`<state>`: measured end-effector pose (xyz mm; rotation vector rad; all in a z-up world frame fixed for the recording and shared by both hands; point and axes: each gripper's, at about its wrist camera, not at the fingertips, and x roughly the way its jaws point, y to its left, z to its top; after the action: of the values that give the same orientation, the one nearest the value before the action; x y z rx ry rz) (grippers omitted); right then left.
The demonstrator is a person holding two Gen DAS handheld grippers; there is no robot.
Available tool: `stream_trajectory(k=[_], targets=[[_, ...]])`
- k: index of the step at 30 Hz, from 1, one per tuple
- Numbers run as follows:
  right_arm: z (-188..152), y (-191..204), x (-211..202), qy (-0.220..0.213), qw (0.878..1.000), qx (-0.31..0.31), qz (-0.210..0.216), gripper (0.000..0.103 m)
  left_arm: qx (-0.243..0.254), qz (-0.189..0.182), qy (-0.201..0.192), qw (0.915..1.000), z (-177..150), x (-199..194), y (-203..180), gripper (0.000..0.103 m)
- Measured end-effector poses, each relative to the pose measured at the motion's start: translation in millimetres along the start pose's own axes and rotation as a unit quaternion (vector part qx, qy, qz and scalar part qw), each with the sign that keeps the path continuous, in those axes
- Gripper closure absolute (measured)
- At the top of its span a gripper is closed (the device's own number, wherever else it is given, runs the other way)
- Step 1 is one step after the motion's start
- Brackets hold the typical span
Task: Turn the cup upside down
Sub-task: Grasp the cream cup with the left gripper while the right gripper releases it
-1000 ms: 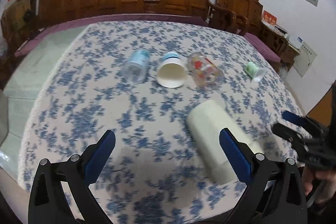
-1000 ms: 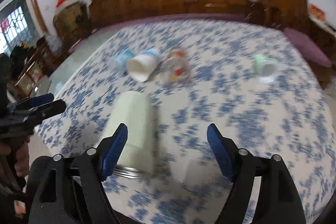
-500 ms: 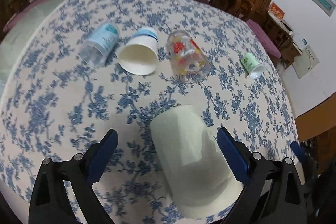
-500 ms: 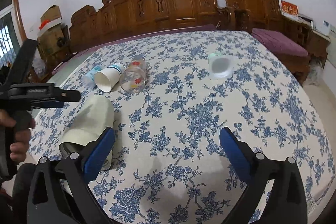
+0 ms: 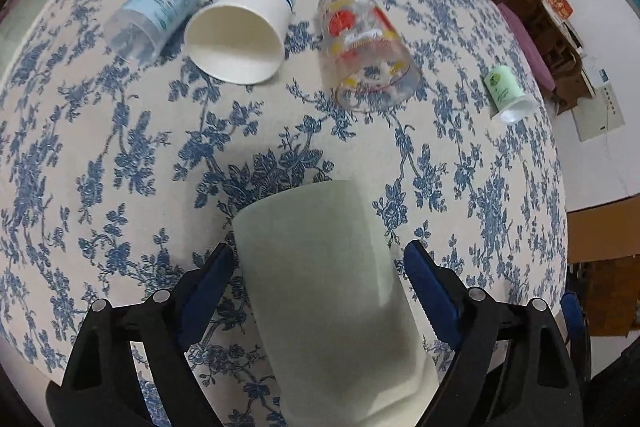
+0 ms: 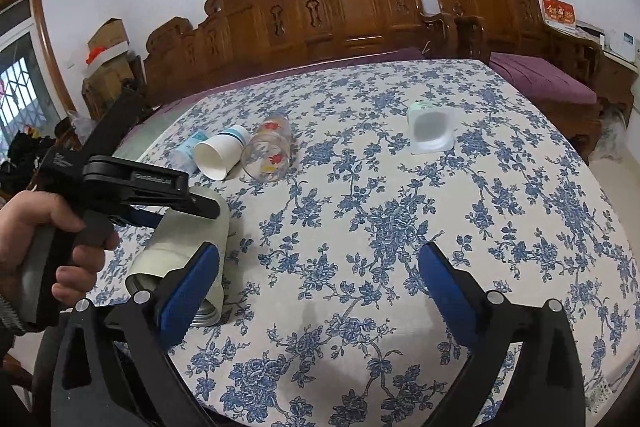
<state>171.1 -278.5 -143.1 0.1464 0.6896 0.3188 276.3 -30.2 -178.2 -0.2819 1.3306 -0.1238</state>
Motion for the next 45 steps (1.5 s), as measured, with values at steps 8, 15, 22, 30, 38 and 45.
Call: stream_trajectory(k=[8, 15, 22, 30, 38, 45], targets=[[-1.0, 1.0, 1.9, 0.003, 1.0, 0.0, 0.005, 0.003, 0.003, 0.0, 0.019, 0.9998, 2.4, 11.9, -0.7, 0.022], [-2.8, 2.7, 3.4, 0.007, 1.0, -0.002, 0.008, 0.003, 0.021, -0.001, 0.01, 0.9997, -0.8, 4.6, -3.3, 0.028], [-3.1, 1.9, 3.2, 0.006, 1.0, 0.002, 0.008, 0.003, 0.085, 0.01, -0.076, 0.9934, -23.9, -53.6, -13.1, 0.031], [-3.4, 3.2, 3.2, 0.005, 1.0, -0.002, 0.004, 0.003, 0.139, 0.045, -0.15, 0.9778, -34.6, -89.5, -24.8, 0.033], [-4.9, 2.3, 5.1, 0.009, 1.0, -0.004, -0.001, 0.003, 0.17, 0.07, -0.171, 0.9679, -30.8, -83.0, -39.8, 0.034], [-4.8, 2.4, 4.8, 0.008, 1.0, -0.002, -0.001, 0.003, 0.173, 0.066, -0.171, 0.9677, -34.3, -72.3, -47.4, 0.034]])
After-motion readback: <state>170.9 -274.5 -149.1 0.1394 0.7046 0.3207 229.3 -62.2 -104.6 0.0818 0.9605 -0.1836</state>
